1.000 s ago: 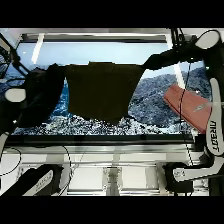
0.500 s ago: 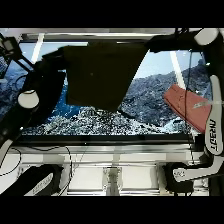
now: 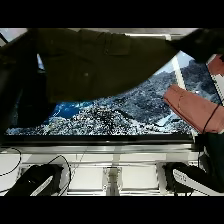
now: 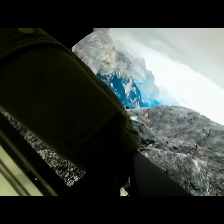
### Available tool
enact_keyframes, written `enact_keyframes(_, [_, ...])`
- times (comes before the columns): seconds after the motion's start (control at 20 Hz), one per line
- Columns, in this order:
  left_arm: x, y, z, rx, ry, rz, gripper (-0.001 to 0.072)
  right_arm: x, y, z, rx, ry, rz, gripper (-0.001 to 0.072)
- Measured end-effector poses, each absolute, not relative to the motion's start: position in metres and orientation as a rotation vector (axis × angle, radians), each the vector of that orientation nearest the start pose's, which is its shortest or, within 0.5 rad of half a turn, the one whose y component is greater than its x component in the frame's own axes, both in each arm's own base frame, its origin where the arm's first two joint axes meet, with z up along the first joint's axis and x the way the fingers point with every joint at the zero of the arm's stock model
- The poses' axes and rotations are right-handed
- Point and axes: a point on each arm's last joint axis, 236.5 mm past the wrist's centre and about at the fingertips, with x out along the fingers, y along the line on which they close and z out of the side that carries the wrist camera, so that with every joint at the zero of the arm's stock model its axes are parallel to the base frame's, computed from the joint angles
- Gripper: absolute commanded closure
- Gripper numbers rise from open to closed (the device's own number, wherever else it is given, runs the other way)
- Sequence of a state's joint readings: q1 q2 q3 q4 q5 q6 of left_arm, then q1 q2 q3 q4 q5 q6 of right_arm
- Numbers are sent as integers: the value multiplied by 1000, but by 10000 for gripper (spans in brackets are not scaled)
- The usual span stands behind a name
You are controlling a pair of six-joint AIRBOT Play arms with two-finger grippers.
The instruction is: Fold the clothes and pants, and hang the long-sleeved shirts on hangers.
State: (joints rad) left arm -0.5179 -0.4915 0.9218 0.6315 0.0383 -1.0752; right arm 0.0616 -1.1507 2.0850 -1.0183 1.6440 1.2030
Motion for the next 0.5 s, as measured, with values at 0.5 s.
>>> enact_keyframes(0.5, [361,-171,283,-942,131,-448,684,292,144,293,-143,918,795,687])
